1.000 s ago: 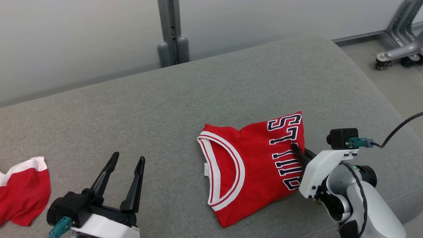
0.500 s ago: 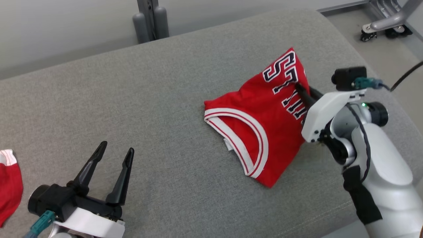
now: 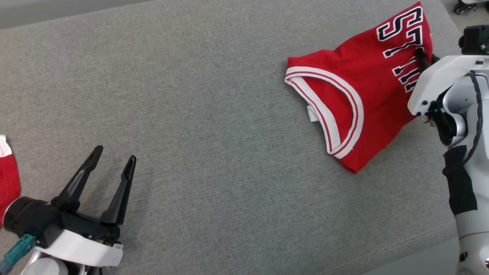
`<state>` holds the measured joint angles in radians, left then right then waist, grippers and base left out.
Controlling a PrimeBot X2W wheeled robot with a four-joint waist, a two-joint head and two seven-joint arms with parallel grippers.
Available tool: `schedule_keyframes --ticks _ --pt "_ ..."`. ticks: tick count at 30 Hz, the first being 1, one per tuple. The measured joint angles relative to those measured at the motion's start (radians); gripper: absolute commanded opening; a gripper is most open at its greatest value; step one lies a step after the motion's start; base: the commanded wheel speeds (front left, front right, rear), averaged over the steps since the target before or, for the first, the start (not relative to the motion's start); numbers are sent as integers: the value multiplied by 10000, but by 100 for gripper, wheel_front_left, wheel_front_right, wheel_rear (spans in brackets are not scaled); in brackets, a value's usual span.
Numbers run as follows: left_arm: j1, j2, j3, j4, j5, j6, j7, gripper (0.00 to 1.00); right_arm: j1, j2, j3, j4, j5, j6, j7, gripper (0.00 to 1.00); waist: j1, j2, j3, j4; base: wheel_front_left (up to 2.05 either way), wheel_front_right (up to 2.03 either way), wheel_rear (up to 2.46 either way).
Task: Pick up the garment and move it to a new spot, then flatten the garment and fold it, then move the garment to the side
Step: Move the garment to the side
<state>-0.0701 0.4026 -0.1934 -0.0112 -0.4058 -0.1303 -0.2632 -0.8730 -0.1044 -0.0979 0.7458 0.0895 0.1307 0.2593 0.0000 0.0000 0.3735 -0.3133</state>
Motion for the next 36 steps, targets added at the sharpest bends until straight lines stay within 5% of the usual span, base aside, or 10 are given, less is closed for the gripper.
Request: schedule_keyframes --ticks 12,13,14,25,36 --pt "21 186 -2 -215 -10 0 0 100 367 504 -1049 -1542 -1567 2 849 1 0 0 172 -330 0 0 0" --pt "23 192 -15 -215 -10 0 0 100 410 520 -1060 -1643 -1601 2 894 44 0 0 158 -330 0 0 0" --pt "23 190 -27 -215 -12 0 0 100 453 529 -1062 -1739 -1624 2 928 100 0 0 140 -327 0 0 0" --pt "9 -134 -153 4 -48 0 0 100 1048 550 -416 -2412 -1501 2 976 100 0 0 -370 -142 0 0 0" --pt "-9 -984 105 466 38 10 0 100 2085 552 464 -3509 -913 2 -163 100 0 0 -1380 453 0 0 0"
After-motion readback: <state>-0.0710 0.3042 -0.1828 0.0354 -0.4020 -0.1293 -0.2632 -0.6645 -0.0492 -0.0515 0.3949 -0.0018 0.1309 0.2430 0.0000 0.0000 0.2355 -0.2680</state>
